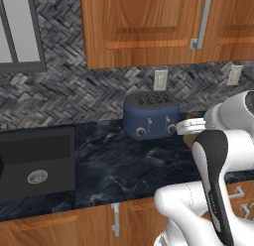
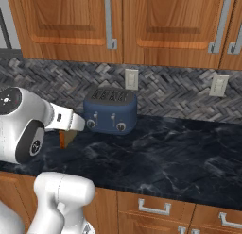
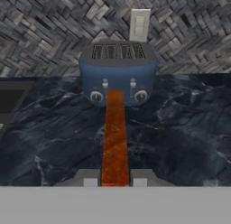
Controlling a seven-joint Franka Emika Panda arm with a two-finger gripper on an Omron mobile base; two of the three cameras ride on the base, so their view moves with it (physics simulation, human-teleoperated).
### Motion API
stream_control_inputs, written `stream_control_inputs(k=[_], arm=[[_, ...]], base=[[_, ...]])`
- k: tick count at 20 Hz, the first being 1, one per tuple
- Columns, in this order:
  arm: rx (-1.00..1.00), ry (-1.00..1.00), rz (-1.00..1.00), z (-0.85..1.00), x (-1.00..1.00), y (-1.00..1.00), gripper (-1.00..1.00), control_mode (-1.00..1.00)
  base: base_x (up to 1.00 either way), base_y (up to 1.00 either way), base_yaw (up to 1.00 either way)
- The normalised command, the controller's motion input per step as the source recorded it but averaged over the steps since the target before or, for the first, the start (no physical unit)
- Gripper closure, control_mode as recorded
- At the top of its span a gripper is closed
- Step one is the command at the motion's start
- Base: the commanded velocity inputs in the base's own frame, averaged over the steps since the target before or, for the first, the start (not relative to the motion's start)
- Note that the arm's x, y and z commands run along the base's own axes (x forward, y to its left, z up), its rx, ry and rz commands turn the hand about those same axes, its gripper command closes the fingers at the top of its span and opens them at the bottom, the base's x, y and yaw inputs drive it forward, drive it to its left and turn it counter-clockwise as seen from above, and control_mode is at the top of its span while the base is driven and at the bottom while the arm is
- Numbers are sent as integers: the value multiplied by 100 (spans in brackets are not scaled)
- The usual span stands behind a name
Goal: Start the toaster. Once the lever pops up, take the bread to the plate on the dining counter.
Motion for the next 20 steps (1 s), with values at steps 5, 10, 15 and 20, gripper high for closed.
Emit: stream_control_inputs(k=[5, 10, 15, 20], arm=[[0, 0, 0, -8, -34, 0, 100, -100], [0, 0, 0, -2, -28, 0, 100, -100], [0, 0, 0, 0, -13, 0, 100, 100], [0, 0, 0, 0, 0, 0, 100, 100]], base=[[0, 0, 0], [0, 0, 0], [-3, 0, 0], [-43, 0, 8]])
